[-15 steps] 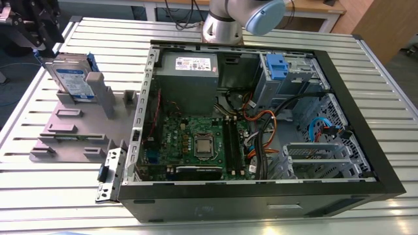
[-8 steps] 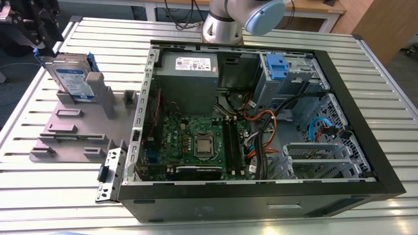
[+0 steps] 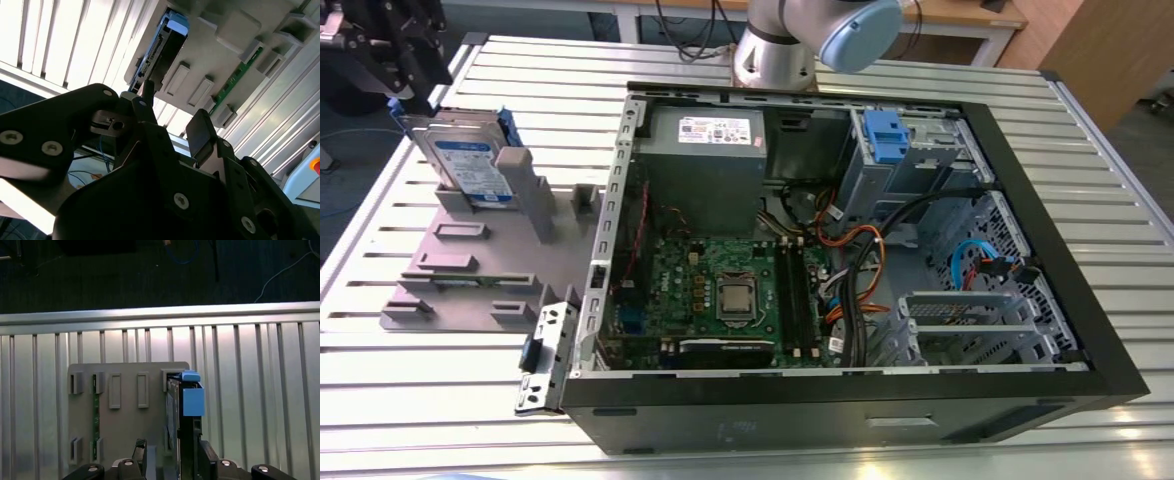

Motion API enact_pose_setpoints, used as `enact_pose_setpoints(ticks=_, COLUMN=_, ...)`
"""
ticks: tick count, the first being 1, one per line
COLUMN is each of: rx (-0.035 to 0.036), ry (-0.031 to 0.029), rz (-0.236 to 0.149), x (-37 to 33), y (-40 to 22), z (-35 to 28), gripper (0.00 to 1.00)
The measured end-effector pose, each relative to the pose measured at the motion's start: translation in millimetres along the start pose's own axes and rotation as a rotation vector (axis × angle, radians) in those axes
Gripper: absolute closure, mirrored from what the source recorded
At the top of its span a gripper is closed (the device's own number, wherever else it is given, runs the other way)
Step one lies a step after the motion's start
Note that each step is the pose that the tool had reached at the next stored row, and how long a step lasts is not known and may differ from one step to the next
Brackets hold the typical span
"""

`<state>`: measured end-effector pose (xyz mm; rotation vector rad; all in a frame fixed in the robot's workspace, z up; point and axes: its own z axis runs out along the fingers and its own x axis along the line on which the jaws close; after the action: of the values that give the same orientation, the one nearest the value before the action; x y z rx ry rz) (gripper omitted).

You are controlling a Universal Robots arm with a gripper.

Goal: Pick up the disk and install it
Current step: 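Pick up the disk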

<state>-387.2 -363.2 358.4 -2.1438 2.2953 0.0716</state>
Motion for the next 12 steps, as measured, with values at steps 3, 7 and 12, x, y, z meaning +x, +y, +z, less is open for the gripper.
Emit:
enact_pose_setpoints(ticks=3, rx=0.0008, ry=-0.0008, rz=0.027, x=-0.6, y=0.0, z=0.8, gripper=0.47)
enact_pose_setpoints(ticks=7, rx=0.0008, ry=-0.0009, rz=0.027, x=-0.6, y=1.3, z=3.7, gripper=0.47)
enact_pose_setpoints(ticks=12, rx=0.0008, ry=-0.0009, rz=0.028, x=-0.6, y=1.8, z=4.4, gripper=0.47)
